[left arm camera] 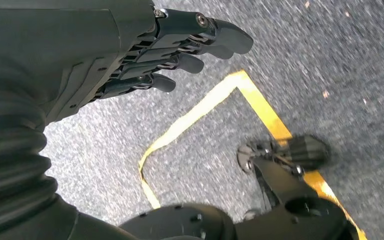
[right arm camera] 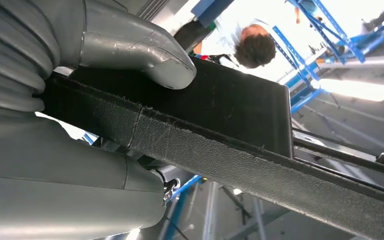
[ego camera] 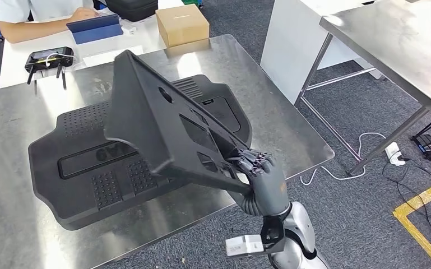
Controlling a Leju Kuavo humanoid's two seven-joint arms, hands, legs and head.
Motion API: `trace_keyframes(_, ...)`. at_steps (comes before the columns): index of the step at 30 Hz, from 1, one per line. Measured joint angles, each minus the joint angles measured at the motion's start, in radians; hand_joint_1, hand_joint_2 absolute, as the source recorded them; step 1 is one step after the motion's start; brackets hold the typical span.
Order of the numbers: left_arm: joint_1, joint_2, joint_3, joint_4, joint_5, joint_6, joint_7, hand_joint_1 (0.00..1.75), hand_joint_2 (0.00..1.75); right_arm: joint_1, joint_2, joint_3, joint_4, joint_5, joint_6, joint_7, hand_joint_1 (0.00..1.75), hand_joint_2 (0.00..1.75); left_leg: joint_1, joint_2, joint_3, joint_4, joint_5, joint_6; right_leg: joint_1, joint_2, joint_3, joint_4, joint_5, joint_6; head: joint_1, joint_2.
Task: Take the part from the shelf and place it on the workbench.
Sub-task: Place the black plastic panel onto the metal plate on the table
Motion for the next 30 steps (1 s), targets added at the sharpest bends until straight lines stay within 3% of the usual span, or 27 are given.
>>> trace_keyframes(2,-0.001,-0.002,-0.003,0.000,-0.007,0.001,-0.004,0.00,1.75,-0.041,-0.003,0.021,0.018,0.064,0.000,0.039,1.75,1.75,-0.002,-0.003,0.007,0.000,-0.007,-0.006,0.001,-0.002,0.057,-0.144,0.071,0.010,0.001,0.000)
trace_keyframes(4,-0.004,-0.002,-0.008,0.000,-0.016,-0.001,-0.005,0.00,1.75,-0.096,-0.004,0.048,0.044,0.142,0.008,0.089,1.75,1.75,-0.008,-0.004,0.007,0.001,-0.013,-0.012,0.003,-0.002,0.092,-0.228,0.106,0.000,0.001,0.000)
trace_keyframes(6,-0.006,-0.001,-0.016,0.000,-0.028,-0.005,-0.003,0.00,1.75,-0.160,-0.001,0.080,0.085,0.208,0.028,0.142,1.75,1.75,-0.011,-0.002,0.006,0.000,-0.015,-0.007,0.003,0.000,0.094,-0.238,0.112,-0.010,0.001,0.000)
trace_keyframes(8,-0.009,0.001,-0.025,0.000,-0.041,-0.011,0.002,0.00,1.75,-0.225,0.008,0.109,0.139,0.272,0.042,0.190,1.75,1.75,-0.010,0.000,0.011,-0.005,-0.013,-0.001,0.005,0.002,0.094,-0.238,0.112,-0.012,0.001,0.000)
trace_keyframes(15,-0.029,0.000,-0.056,0.000,-0.077,-0.022,0.033,0.00,1.75,-0.413,0.045,0.180,0.404,0.526,0.022,0.301,1.75,1.75,-0.008,0.000,0.018,-0.019,-0.006,-0.017,0.008,0.002,0.094,-0.237,0.111,-0.020,0.001,0.000)
trace_keyframes(19,-0.038,0.000,-0.070,0.000,-0.098,-0.028,0.045,0.00,1.75,-0.496,0.062,0.203,0.586,0.662,-0.053,0.340,1.75,1.75,-0.007,0.000,0.018,-0.019,-0.005,-0.026,0.010,0.002,0.094,-0.237,0.113,-0.026,0.001,0.000)
trace_keyframes(25,-0.053,0.000,-0.088,-0.002,-0.131,-0.038,0.059,0.00,1.75,-0.623,0.074,0.217,0.895,0.767,-0.227,0.330,1.75,1.75,-0.012,0.000,0.018,-0.019,-0.005,-0.025,0.005,0.002,0.095,-0.237,0.113,-0.025,0.002,0.000)
trace_keyframes(30,-0.058,0.000,-0.099,-0.002,-0.150,-0.044,0.065,0.00,1.75,-0.699,0.070,0.217,1.078,0.815,-0.285,0.329,1.75,1.75,-0.016,0.000,0.018,-0.019,-0.005,-0.025,0.002,0.002,0.095,-0.238,0.113,-0.025,0.002,0.000)
